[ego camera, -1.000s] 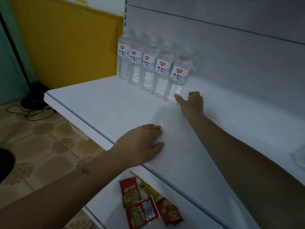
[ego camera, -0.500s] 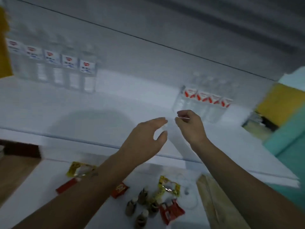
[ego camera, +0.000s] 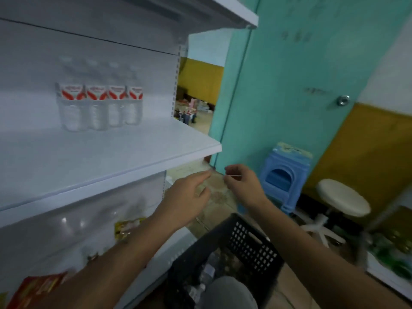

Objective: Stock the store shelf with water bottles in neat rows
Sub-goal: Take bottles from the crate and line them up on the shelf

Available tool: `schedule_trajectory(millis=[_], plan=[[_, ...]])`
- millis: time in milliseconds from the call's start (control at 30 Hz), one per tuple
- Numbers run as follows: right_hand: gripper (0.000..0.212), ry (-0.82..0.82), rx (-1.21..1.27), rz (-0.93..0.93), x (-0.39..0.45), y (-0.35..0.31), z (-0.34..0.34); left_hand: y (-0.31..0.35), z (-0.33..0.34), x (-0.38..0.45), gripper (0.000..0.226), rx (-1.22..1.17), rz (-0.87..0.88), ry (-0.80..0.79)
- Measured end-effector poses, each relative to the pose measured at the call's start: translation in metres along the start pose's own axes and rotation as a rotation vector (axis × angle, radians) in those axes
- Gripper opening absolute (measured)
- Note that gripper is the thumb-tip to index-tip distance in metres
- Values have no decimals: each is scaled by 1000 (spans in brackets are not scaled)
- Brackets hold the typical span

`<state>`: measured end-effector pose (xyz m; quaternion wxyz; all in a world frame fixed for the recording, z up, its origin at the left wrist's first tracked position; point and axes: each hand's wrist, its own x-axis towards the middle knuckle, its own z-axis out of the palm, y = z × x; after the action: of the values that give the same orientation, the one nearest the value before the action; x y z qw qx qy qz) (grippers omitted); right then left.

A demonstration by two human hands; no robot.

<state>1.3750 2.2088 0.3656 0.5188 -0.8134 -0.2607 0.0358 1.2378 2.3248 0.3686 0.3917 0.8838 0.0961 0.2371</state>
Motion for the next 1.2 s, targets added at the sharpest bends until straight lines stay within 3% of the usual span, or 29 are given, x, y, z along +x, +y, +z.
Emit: schedule_trajectory(millis=[233, 367, 533, 767, 1033, 1133, 1200], plan=[[23, 16, -143, 262, -37, 94, -34, -29, 81, 6, 44, -30, -88, -246], [27, -14, -178, 359, -39, 155, -27, -62, 129, 11, 27, -46, -182, -359], [29, -78, -199, 471, -45, 244, -14, -108, 194, 32, 43, 24, -267, -498], [44, -393, -544, 245, -24, 370, 11, -175, 285, 48, 39, -16, -481, -524], [69, -871, -816, 139, 25, 503, 114, -289, 380, 11, 36, -17, -772, -646], [59, -966, -867, 52, 33, 552, 157, -319, 402, 0, 31, 3, -842, -633], [48, -1003, -907, -107, 39, 583, 177, -333, 415, -9, 32, 62, -882, -654]])
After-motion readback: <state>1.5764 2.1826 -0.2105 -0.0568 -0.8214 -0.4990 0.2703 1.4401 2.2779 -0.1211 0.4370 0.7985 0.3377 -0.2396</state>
